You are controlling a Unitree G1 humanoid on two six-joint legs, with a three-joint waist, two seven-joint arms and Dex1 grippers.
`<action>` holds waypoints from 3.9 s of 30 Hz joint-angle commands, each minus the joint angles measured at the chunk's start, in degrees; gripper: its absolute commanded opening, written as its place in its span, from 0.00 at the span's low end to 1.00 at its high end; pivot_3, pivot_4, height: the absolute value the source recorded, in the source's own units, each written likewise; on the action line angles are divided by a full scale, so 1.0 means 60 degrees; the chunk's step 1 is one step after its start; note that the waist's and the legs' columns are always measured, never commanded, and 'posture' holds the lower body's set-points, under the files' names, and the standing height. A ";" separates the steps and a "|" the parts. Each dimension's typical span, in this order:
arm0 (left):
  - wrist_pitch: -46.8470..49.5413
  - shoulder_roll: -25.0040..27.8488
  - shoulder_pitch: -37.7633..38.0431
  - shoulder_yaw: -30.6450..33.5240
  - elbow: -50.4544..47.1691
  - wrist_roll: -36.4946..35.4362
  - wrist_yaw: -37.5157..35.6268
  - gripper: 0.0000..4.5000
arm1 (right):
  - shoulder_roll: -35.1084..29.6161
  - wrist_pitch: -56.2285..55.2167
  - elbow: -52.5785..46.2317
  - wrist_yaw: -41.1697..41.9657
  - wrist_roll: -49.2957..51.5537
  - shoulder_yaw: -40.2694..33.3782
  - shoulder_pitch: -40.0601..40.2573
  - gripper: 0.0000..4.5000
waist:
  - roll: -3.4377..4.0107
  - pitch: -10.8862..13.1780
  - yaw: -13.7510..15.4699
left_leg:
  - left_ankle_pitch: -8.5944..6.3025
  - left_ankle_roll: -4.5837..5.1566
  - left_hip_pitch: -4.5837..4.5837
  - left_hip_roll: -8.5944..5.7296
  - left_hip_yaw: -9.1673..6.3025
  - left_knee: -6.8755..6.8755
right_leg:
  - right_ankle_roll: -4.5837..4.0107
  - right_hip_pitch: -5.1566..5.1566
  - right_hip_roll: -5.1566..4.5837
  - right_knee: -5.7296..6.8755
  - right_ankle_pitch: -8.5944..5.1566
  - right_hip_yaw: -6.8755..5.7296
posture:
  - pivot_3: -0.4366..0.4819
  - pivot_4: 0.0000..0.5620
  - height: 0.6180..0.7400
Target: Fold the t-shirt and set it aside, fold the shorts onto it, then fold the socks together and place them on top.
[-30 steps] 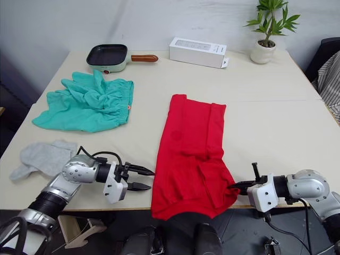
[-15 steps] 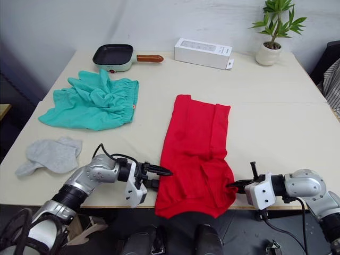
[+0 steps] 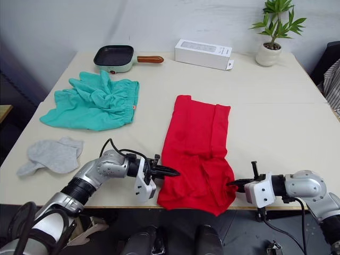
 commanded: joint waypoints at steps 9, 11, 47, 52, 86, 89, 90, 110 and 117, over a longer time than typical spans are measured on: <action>0.0248 0.0697 0.0675 -0.0217 -0.0188 -0.1783 -0.0628 0.00 | 0.0001 0.0196 -0.0505 -0.0293 0.0078 -0.0641 0.0281 0.00 | -0.0002 0.0001 -0.0105 | 0.0018 -0.0036 0.0001 0.0007 0.0000 -0.0016 | 0.0000 -0.0012 0.0009 0.0003 0.0000 0.0000 | 0.48 0.27 1.00; 0.0641 0.1001 0.0975 -0.0108 -0.0733 -0.2896 -0.1008 0.00 | -0.0006 0.0304 -0.0623 -0.0325 0.0168 -0.0751 0.0320 0.00 | -0.0011 0.0007 -0.0173 | 0.0032 -0.0060 -0.0002 0.0019 0.0003 -0.0024 | -0.0005 -0.0022 0.0025 0.0004 -0.0003 -0.0003 | 0.48 0.27 1.00; 1.1912 0.1243 -0.2119 0.2368 -0.0450 -0.8124 -0.4826 0.00 | -0.0067 1.1847 -0.1817 0.0901 0.4250 -0.1961 -0.4362 0.00 | -0.0047 0.0059 -0.0098 | 0.0081 -0.0012 -0.0188 0.0005 -0.0009 0.0037 | -0.0006 -0.0167 0.0038 0.0038 0.0003 -0.0037 | 0.48 0.27 1.00; 1.2573 -0.0125 -0.3802 0.2717 0.2808 -0.7532 -0.4363 0.00 | 0.1610 1.1914 0.1348 0.0153 0.2636 -0.1331 -0.6554 0.00 | -0.0059 0.0069 -0.0114 | 0.0084 0.0004 -0.0229 0.0001 0.0030 0.0098 | 0.0008 -0.0213 0.0105 0.0133 0.0008 -0.0086 | 0.48 0.27 1.00; 0.9212 -0.1379 -0.4897 0.5111 0.6605 -0.4916 0.0825 0.78 | 0.4143 0.9721 0.5211 -0.3971 0.0877 -0.4123 -0.6903 0.89 | -0.0073 0.0077 -0.0319 | 0.0121 0.0033 -0.0335 -0.0019 0.0046 0.0130 | 0.0061 -0.0329 0.0108 0.0193 0.0036 -0.0032 | 0.48 0.27 1.00; 0.8414 -0.1203 -0.4478 0.4767 0.6107 -0.4538 0.0400 0.78 | 0.4062 0.9663 0.3561 -0.3494 0.1333 -0.4455 -0.5894 0.98 | -0.0072 0.0077 -0.0325 | 0.0121 0.0033 -0.0336 -0.0022 0.0048 0.0130 | 0.0061 -0.0330 0.0109 0.0190 0.0036 -0.0030 | 0.48 0.27 1.00; 0.8190 -0.1139 -0.4329 0.4606 0.5926 -0.4389 0.0147 0.78 | 0.4056 0.9615 0.2945 -0.3276 0.1466 -0.4496 -0.5551 0.98 | -0.0072 0.0077 -0.0328 | 0.0121 0.0033 -0.0336 -0.0022 0.0051 0.0126 | 0.0061 -0.0331 0.0109 0.0188 0.0037 -0.0029 | 0.48 0.27 1.00; 0.6087 0.0811 -0.0801 0.3976 0.0862 -0.4954 -0.4472 1.00 | 0.3363 0.8641 -0.4999 -0.0475 0.0938 -0.1859 -0.0344 1.00 | -0.0076 0.0075 -0.0286 | 0.0119 0.0022 -0.0310 -0.0022 0.0051 0.0137 | 0.0053 -0.0328 0.0069 0.0181 0.0033 -0.0016 | 0.48 0.27 1.00; 0.4685 0.0076 -0.1186 0.2964 0.2041 -0.3493 -0.3471 1.00 | 0.3903 0.6767 -0.2700 -0.1712 -0.0988 -0.1077 -0.1518 1.00 | -0.0080 0.0073 -0.0265 | 0.0131 0.0049 -0.0312 -0.0054 0.0048 0.0147 | 0.0056 -0.0328 0.0042 0.0193 0.0035 -0.0036 | 0.48 0.27 1.00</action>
